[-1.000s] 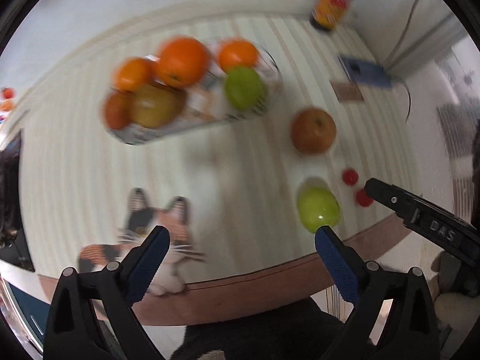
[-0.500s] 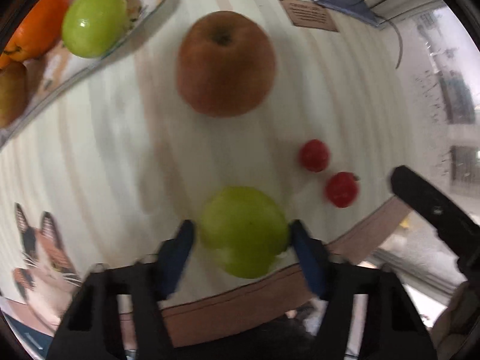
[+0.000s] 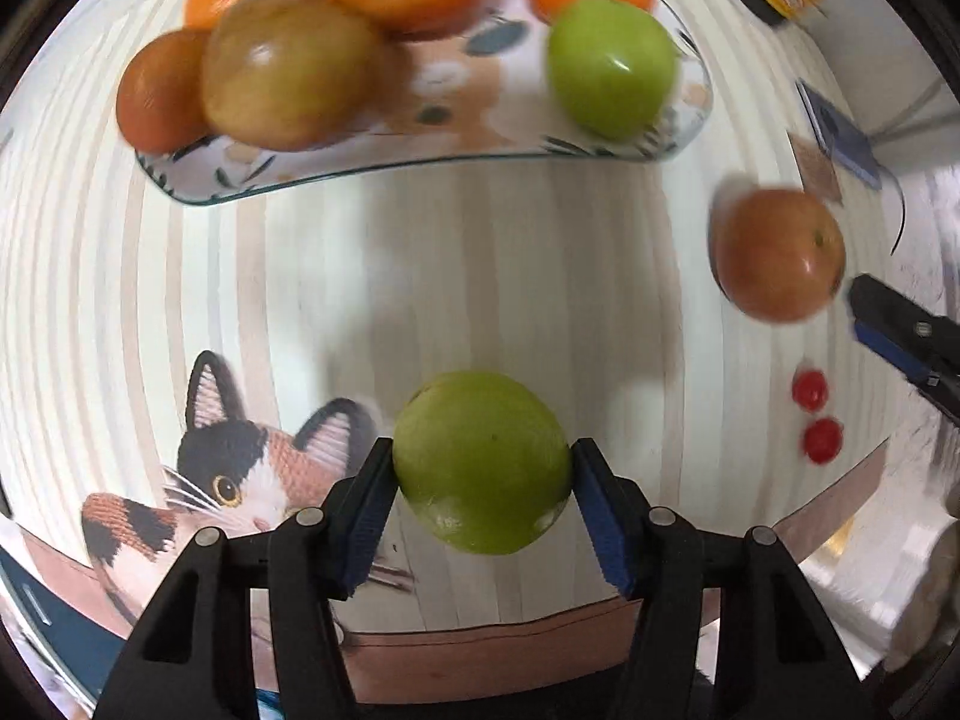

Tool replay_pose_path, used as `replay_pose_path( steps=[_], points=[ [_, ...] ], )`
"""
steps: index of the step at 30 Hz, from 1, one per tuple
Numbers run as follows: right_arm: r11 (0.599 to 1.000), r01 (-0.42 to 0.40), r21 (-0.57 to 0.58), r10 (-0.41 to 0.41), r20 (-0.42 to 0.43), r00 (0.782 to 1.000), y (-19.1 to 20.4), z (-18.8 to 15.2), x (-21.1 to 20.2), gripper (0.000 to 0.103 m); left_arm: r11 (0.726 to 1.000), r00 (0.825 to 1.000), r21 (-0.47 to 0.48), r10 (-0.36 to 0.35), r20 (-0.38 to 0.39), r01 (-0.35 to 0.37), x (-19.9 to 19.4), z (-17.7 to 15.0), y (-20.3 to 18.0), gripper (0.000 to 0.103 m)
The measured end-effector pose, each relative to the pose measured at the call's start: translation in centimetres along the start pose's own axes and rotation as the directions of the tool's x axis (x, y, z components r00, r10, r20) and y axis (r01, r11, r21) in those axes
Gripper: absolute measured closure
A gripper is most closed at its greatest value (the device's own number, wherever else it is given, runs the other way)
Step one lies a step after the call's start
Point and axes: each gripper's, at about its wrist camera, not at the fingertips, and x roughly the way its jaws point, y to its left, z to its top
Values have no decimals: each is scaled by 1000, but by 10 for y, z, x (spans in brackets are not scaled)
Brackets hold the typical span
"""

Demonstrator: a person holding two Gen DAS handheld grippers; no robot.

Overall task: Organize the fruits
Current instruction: 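Grasp the green apple with the left tool while the right tool grasps the red apple, then carry both apples to the plate and open both tools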

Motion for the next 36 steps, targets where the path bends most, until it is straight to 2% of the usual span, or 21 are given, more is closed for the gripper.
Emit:
replay_pose_path(
  steps=[2,4,7,11,14,16,20,24,30,32,36],
  points=[
    [1000,-1,-26,1,-19,1000,11,9,14,40,999,1000,-23,-23,3,23,-1,1,3,47],
    [999,-14,-45,13,-27,1000,19,14,24,36,1000,1000,-19,-12,27,13,-4,3,-1,47],
    [997,-28,-76,25,-38,999,31,20,32,36,1000,999,-18,3,45,-2,-7,9,-4,47],
    [989,7,-148,-14,-44,999,51,25,40,34,1000,999,-17,3,52,-2,-11,12,-8,47],
    [986,5,-166,-16,-63,998,54,28,44,32,1000,998,-25,-7,56,9,-11,16,-3,47],
    [990,-35,-136,20,-106,994,52,32,52,32,1000,998,-30,-8,58,9,-14,21,-1,47],
    [992,-39,-123,29,-84,996,51,34,53,33,999,997,-37,-18,69,20,-21,38,4,47],
    [993,-46,-106,38,-69,997,51,28,53,33,998,995,-35,-43,89,47,-40,24,12,47],
    [992,-107,-69,104,-46,993,52,25,38,33,996,978,-13,-86,192,90,-94,33,12,47],
    [988,-141,-58,141,-3,990,57,35,21,33,996,970,1,-87,225,89,-115,50,10,47],
    [988,-144,-60,147,40,988,66,55,11,33,999,968,35,-44,246,36,-133,87,4,47]
  ],
)
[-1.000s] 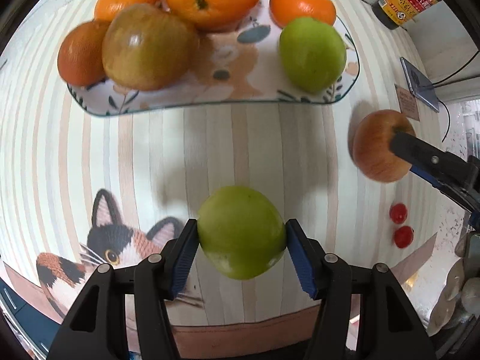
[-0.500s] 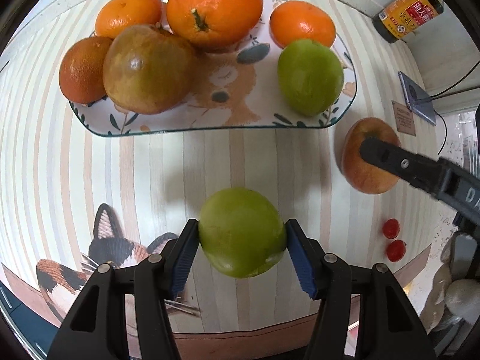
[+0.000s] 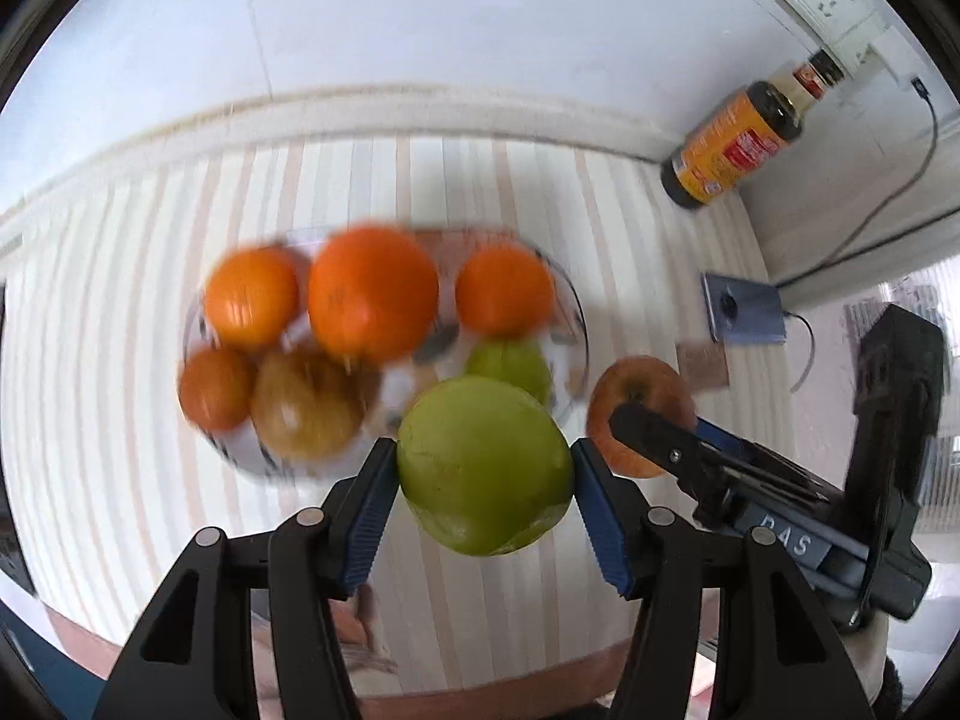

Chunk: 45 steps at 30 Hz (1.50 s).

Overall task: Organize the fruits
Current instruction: 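Carry both apples to the plate and open both tools, then withdraw both tools from the plate toward the tomatoes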

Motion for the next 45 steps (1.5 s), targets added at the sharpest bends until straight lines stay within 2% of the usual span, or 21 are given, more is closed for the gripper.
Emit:
replay_pose_path(
  steps=[4,8,10,12,18,22,25,27,28,30,34,35,37,38,41,45],
  points=[
    [999,38,-24,-37,19,999,9,23,9,33,999,998,10,54,-42,-53,22,24,2,47],
    [995,81,-51,-82,-9,997,14,38,33,33,998,993,-29,61,-101,-64,48,27,11,47],
    [996,65,-59,-66,0,998,12,39,36,33,997,993,-71,28,-113,-36,52,27,17,47],
    [997,50,-61,-51,-8,999,10,40,39,33,995,994,-92,25,-109,-35,55,26,18,47],
    [998,-64,27,65,-44,997,-9,47,46,31,993,990,-114,14,-144,-31,71,21,20,47],
    [997,-61,39,63,-53,997,-8,46,48,30,991,990,-135,-2,-144,-17,73,17,22,47],
    [998,-57,41,59,-62,996,-5,46,49,23,987,987,-163,-21,-161,-6,73,18,25,47],
    [998,-51,46,54,-68,996,-5,47,49,19,983,988,-183,-29,-149,2,67,17,28,46],
    [998,-52,48,55,-68,996,-5,48,48,19,978,994,-209,-18,-108,-5,63,16,29,44],
    [997,-54,48,56,-59,997,-5,50,45,19,978,996,-207,-27,-86,9,57,15,29,36],
    [998,-48,43,51,-62,997,-2,51,45,18,981,997,-192,-6,-73,-8,50,13,28,35],
    [999,-35,32,37,-58,998,-1,51,43,14,982,998,-188,0,-65,-13,48,12,27,33],
    [1000,17,-3,-17,-41,999,5,49,35,6,984,999,-175,26,-41,-33,38,8,26,21],
    [999,38,-18,-39,-29,999,6,48,31,6,985,999,-165,45,-22,-48,32,5,26,15],
    [986,133,-100,-131,28,991,22,40,10,6,983,992,-141,122,42,-115,14,-6,26,15],
    [951,249,-184,-235,99,967,45,18,-18,6,970,971,-144,214,108,-198,-9,-31,35,15]
  ],
)
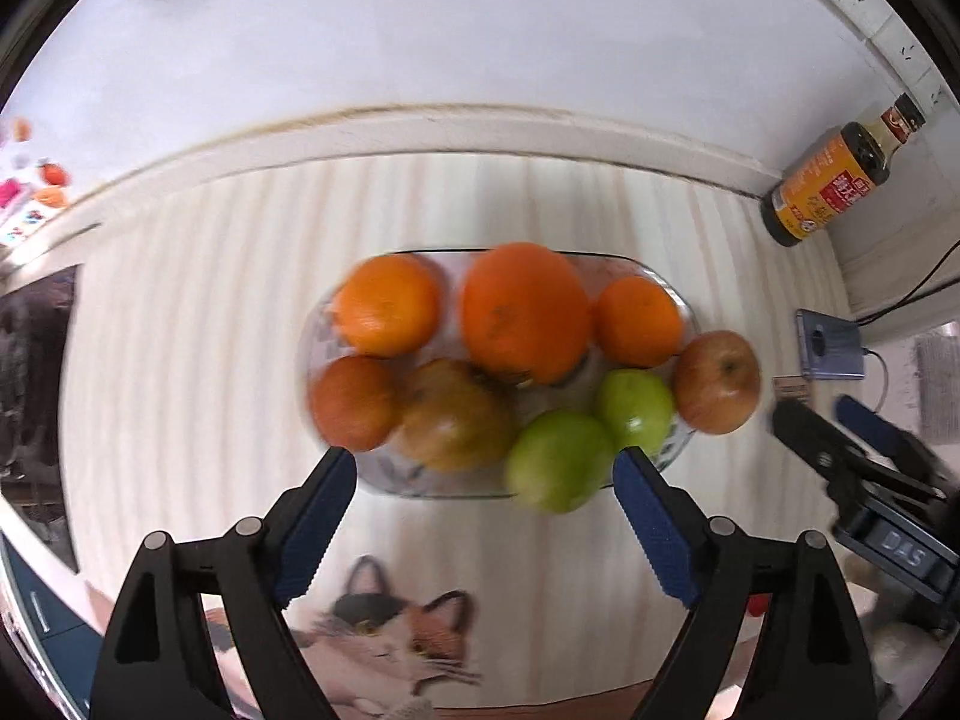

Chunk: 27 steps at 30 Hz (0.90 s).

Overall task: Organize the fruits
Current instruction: 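Withdraw both tools from the plate toward the tomatoes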

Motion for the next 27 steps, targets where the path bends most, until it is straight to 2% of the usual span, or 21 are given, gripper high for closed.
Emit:
replay_pose_path(
  steps=[7,12,18,23,27],
  points=[
    [995,59,-79,-58,16,998,25,-32,-40,6,998,997,-32,49,51,-48,-26,-39,25,15],
    [990,74,-123,-69,45,997,44,-57,-75,6,998,994,-40,46,95,-42,-55,-63,27,15],
    [989,86,-121,-76,81,994,53,-73,-108,5,998,982,-44,54,181,-47,-97,-85,22,15],
    [989,80,-125,-60,155,986,62,-91,-160,5,999,972,-34,44,231,-37,-131,-99,19,15],
    [989,74,-127,-51,176,983,64,-99,-183,5,999,960,-15,42,277,-40,-160,-111,14,15]
  ],
)
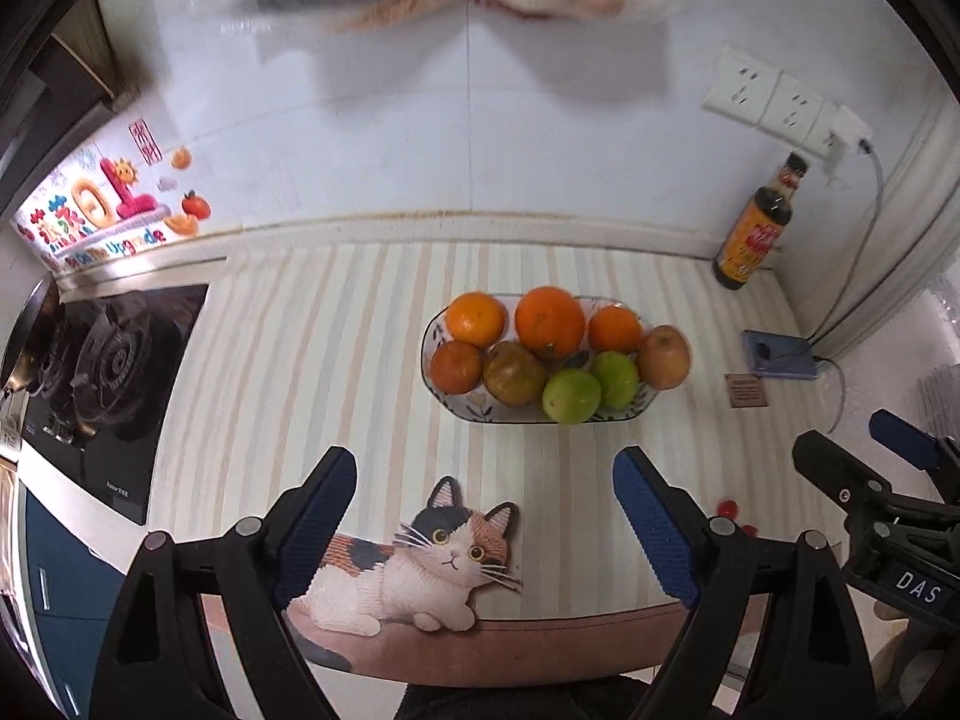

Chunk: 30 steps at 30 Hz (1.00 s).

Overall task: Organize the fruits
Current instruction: 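Withdraw both tools from the plate toward the tomatoes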

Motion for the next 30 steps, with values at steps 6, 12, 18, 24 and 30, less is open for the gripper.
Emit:
replay_pose_path(
  steps=[6,12,18,24,30],
  points=[
    [1000,-18,3,18,43,999,4,-8,-41,5,1000,999,18,-25,31,25,-29,-6,-5,15],
    [1000,-22,-8,22,69,997,7,-14,-67,5,999,998,11,-35,58,34,-47,-10,-5,15],
    [1000,-23,-8,24,97,995,4,-13,-87,5,1000,995,2,-30,90,30,-63,-13,-3,15],
    [1000,-26,-5,26,99,995,1,-13,-89,5,1000,993,-5,-15,117,16,-71,-14,-2,15],
    [998,-59,20,57,93,994,-3,-13,-84,5,1000,995,-18,-12,103,14,-68,-14,-2,15]
  ],
)
